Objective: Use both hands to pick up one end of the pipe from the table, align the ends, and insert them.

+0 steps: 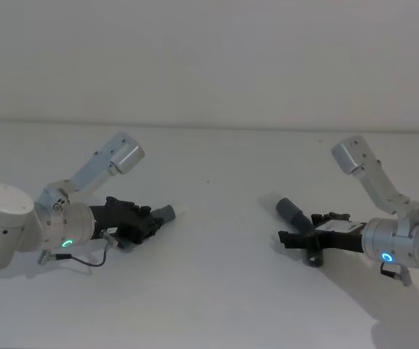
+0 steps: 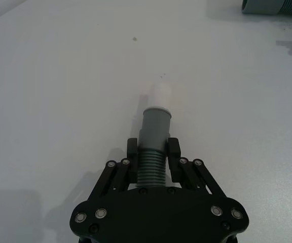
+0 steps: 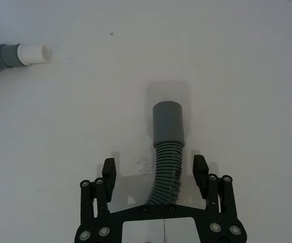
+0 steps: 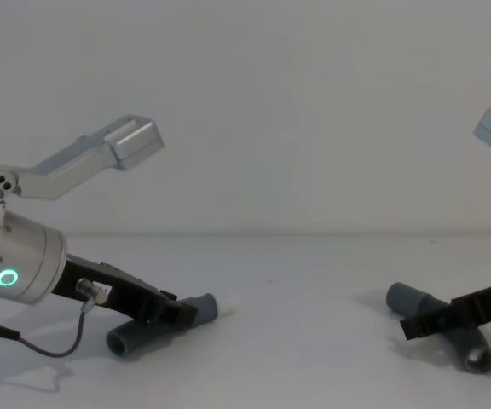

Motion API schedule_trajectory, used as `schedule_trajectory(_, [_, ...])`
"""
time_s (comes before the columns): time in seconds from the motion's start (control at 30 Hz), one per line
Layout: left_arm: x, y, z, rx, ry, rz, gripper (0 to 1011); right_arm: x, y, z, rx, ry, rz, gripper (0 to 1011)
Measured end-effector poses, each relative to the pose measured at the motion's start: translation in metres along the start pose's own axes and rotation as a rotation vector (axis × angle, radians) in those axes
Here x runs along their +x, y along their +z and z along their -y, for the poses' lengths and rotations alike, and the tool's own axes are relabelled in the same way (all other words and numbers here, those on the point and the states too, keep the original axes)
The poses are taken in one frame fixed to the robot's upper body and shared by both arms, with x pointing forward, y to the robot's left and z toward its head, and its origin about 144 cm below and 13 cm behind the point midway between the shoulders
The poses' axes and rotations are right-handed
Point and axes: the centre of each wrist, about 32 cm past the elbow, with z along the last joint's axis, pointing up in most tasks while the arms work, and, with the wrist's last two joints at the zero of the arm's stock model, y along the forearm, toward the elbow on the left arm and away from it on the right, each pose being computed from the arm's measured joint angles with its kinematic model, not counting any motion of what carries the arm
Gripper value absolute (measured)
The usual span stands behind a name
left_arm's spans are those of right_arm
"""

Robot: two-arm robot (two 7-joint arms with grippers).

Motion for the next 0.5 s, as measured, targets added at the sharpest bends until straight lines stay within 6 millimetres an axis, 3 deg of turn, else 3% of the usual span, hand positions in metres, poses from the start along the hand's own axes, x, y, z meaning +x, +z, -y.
schedule_trajectory(0.17, [0.0000,0.0000,0.0000,0.000,0.000,0.000,334,0.0001,-0.0001,0.0000,0.000,0.000,0.000,867])
schedule_trajectory(0.5, [0.0000,0.0000,0.0000,0.000,0.000,0.000,334,0.0002,-0.0003,-0.0001,-0.001,0.000,-0.001,542])
